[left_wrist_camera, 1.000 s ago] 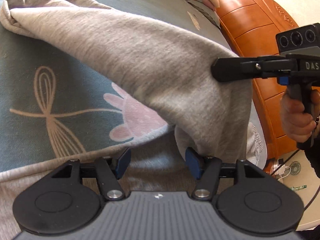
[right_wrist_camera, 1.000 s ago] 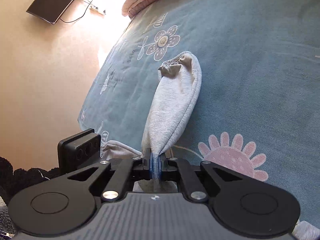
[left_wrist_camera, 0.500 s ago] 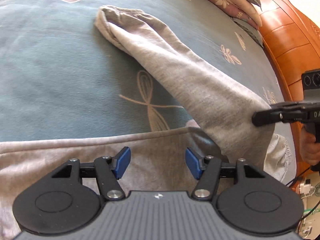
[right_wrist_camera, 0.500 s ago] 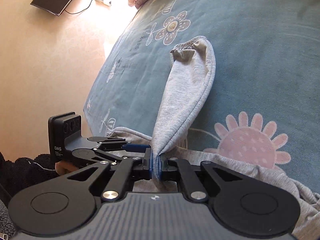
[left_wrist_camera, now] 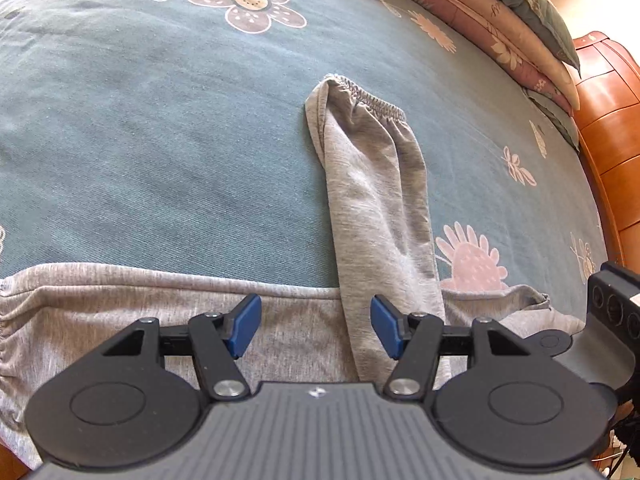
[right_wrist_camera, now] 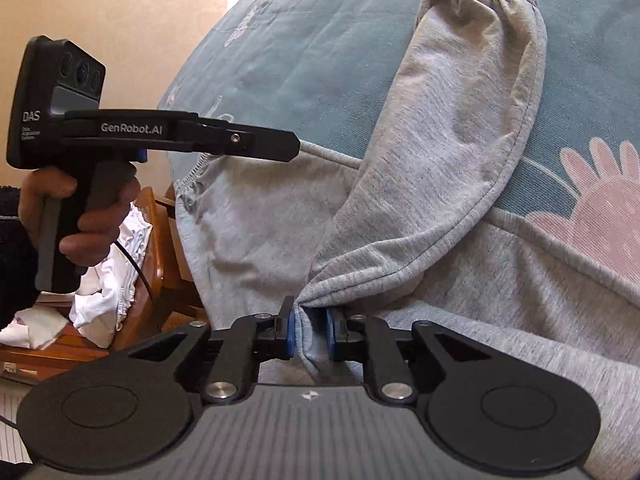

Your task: Fold clothes

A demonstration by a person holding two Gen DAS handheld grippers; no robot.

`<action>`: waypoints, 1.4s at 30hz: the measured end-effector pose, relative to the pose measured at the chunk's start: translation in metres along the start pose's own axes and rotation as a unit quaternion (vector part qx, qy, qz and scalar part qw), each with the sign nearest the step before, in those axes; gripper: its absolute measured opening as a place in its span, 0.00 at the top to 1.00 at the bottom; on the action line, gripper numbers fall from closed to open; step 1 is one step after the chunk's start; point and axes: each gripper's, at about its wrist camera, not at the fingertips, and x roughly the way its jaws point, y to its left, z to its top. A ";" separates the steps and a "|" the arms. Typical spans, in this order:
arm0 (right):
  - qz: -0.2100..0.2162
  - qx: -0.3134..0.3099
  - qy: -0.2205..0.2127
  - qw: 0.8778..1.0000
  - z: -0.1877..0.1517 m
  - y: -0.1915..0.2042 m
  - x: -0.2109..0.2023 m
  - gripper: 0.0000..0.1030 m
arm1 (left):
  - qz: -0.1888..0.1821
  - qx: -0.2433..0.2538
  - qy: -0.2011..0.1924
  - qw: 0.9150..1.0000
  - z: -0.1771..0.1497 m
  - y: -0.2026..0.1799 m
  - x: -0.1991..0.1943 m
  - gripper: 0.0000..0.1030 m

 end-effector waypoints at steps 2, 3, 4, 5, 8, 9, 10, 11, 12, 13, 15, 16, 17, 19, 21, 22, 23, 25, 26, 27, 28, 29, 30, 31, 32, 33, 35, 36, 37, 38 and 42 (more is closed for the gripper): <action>-0.008 -0.014 -0.003 1.000 0.000 0.005 -0.004 0.73 | 0.002 0.012 0.001 1.000 0.001 -0.006 0.000 0.42; -0.012 -0.021 -0.008 1.000 -0.001 0.009 -0.010 0.72 | 0.005 0.021 0.001 1.000 0.002 -0.009 0.000 0.42; -0.020 -0.025 -0.015 0.999 -0.003 0.008 -0.019 0.69 | 0.011 0.034 -0.002 0.999 0.003 -0.015 -0.001 0.42; -0.029 -0.027 -0.021 0.999 -0.004 0.006 -0.028 0.65 | 0.016 0.048 -0.006 0.999 0.005 -0.021 -0.003 0.42; -0.057 -0.033 -0.040 0.997 -0.008 0.001 -0.055 0.61 | 0.017 0.090 -0.016 0.996 0.012 -0.042 -0.007 0.42; -0.066 -0.036 -0.046 0.996 -0.009 -0.001 -0.064 0.59 | 0.013 0.104 -0.018 0.994 0.015 -0.051 -0.007 0.42; -0.079 -0.028 -0.055 0.995 -0.013 -0.006 -0.074 0.59 | 0.000 0.118 -0.019 0.993 0.020 -0.063 -0.006 0.42; -0.094 -0.017 -0.064 0.993 -0.019 -0.013 -0.086 0.59 | -0.015 0.128 -0.016 0.992 0.024 -0.073 -0.004 0.42; -0.108 -0.005 -0.074 0.991 -0.025 -0.020 -0.097 0.59 | -0.039 0.135 -0.009 0.990 0.029 -0.084 0.000 0.42; -0.123 0.006 -0.083 0.989 -0.031 -0.026 -0.108 0.59 | -0.071 0.139 0.003 0.988 0.032 -0.097 0.008 0.42; -0.151 0.029 -0.101 0.983 -0.043 -0.040 -0.131 0.59 | -0.134 0.144 0.028 0.980 0.036 -0.124 0.026 0.42; -0.166 0.041 -0.110 0.979 -0.049 -0.047 -0.142 0.59 | -0.159 0.148 0.046 0.975 0.037 -0.139 0.038 0.42; -0.180 0.052 -0.119 0.975 -0.055 -0.054 -0.153 0.59 | -0.183 0.153 0.064 0.969 0.038 -0.154 0.051 0.42; -0.208 0.075 -0.137 0.965 -0.067 -0.067 -0.176 0.60 | -0.226 0.163 0.096 0.956 0.035 -0.184 0.077 0.42; -0.237 0.104 -0.146 0.955 -0.082 -0.085 -0.189 0.60 | -0.260 0.172 0.131 0.941 0.033 -0.211 0.107 0.42; -0.247 0.115 -0.144 0.951 -0.090 -0.096 -0.190 0.61 | -0.263 0.175 0.149 0.937 0.030 -0.223 0.121 0.42; -0.255 0.124 -0.140 0.949 -0.098 -0.107 -0.189 0.61 | -0.265 0.178 0.167 0.933 0.028 -0.234 0.136 0.42; -0.268 0.138 -0.130 0.945 -0.114 -0.125 -0.187 0.61 | -0.265 0.181 0.202 0.925 0.023 -0.247 0.159 0.42; -0.270 0.142 -0.122 0.944 -0.121 -0.131 -0.184 0.61 | -0.264 0.183 0.220 0.921 0.021 -0.253 0.171 0.42; -0.269 0.147 -0.116 0.945 -0.130 -0.137 -0.182 0.61 | -0.264 0.184 0.237 0.917 0.018 -0.259 0.182 0.42; -0.265 0.154 -0.112 0.945 -0.139 -0.140 -0.180 0.61 | -0.263 0.186 0.254 0.912 0.016 -0.266 0.193 0.42; -0.261 0.159 -0.109 0.946 -0.146 -0.143 -0.178 0.61 | -0.257 0.190 0.261 0.911 0.014 -0.270 0.200 0.42; -0.258 0.165 -0.106 0.946 -0.153 -0.146 -0.177 0.61 | -0.253 0.194 0.264 0.910 0.013 -0.273 0.204 0.42; -0.252 0.172 -0.102 0.947 -0.160 -0.148 -0.175 0.61 | -0.253 0.196 0.265 0.910 0.012 -0.276 0.207 0.42; -0.245 0.180 -0.099 0.947 -0.166 -0.151 -0.172 0.62 | -0.254 0.193 0.264 0.910 0.013 -0.279 0.210 0.42; -0.242 0.185 -0.103 0.947 -0.173 -0.153 -0.172 0.63 | -0.260 0.183 0.270 0.909 0.013 -0.282 0.214 0.39; -0.236 0.193 -0.113 0.946 -0.180 -0.154 -0.173 0.64 | -0.273 0.161 0.286 0.904 0.015 -0.288 0.223 0.32; -0.232 0.199 -0.116 0.945 -0.181 -0.155 -0.174 0.64 | -0.284 0.146 0.300 0.899 0.016 -0.291 0.227 0.32; -0.230 0.204 -0.120 0.944 -0.181 -0.157 -0.175 0.64 | -0.291 0.135 0.303 0.898 0.019 -0.294 0.229 0.32; -0.228 0.210 -0.123 0.943 -0.181 -0.158 -0.175 0.64 | -0.296 0.125 0.294 0.900 0.023 -0.295 0.229 0.32; -0.237 0.204 -0.126 0.942 -0.179 -0.157 -0.177 0.64 | -0.314 0.028 0.298 0.901 0.037 -0.278 0.241 0.32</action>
